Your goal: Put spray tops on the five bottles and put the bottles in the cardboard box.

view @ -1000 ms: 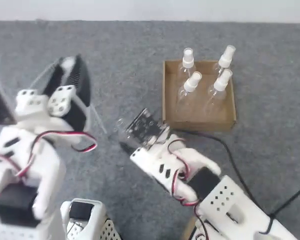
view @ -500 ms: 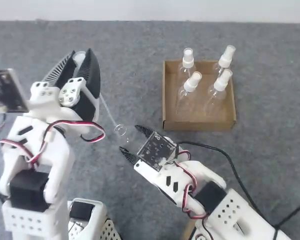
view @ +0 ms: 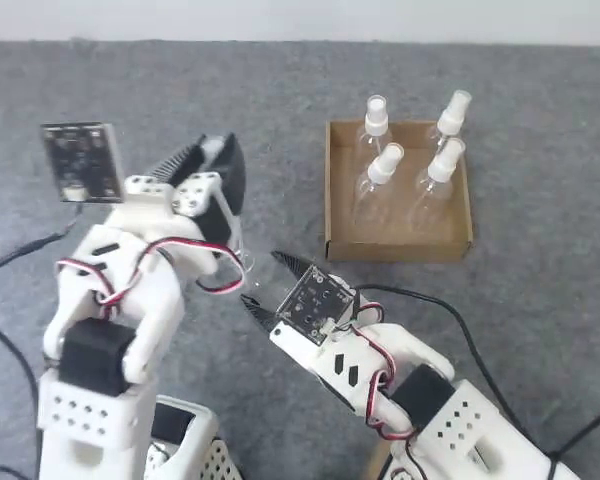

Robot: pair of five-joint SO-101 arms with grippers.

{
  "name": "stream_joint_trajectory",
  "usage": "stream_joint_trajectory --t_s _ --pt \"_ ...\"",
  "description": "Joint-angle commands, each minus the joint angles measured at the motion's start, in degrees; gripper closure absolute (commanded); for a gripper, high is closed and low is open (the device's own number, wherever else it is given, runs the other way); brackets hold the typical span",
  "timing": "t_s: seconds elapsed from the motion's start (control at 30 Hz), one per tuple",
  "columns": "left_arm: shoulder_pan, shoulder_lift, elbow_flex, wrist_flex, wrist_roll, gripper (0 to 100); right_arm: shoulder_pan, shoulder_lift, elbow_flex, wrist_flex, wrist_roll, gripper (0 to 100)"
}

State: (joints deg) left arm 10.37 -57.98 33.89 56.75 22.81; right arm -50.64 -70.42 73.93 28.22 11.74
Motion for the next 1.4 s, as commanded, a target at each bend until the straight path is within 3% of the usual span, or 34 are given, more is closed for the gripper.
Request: stream_joint_trajectory --t_s 0.0,0.17,0.4,0.67,1.07,1.2,1.37 --pt "0.7 -1.32 2.07 0.62 0.44 96 -0.31 -2.07 0.7 -0.92 1.32 99.2" --pt "0.62 -1.32 2.77 0.97 0.35 96 -0.48 -2.07 3.69 -2.42 1.32 99.2" --pt "0.62 -1.32 3.82 0.7 0.35 96 3.21 -2.07 7.38 -17.45 0.7 99.3" --pt "0.79 -1.41 4.97 0.88 -3.78 96 3.91 -1.89 9.14 -26.59 -8.53 99.3" --pt "0.79 -4.84 6.29 1.05 -4.4 96 6.46 -1.45 9.05 -27.38 -11.52 99.3" --pt "1.32 -9.41 6.99 1.85 -9.14 96 7.43 -1.45 8.62 -27.38 -13.45 99.3" --pt "3.78 -9.58 10.33 -0.18 -9.49 95 7.25 -1.36 7.82 -27.38 -13.45 99.3"
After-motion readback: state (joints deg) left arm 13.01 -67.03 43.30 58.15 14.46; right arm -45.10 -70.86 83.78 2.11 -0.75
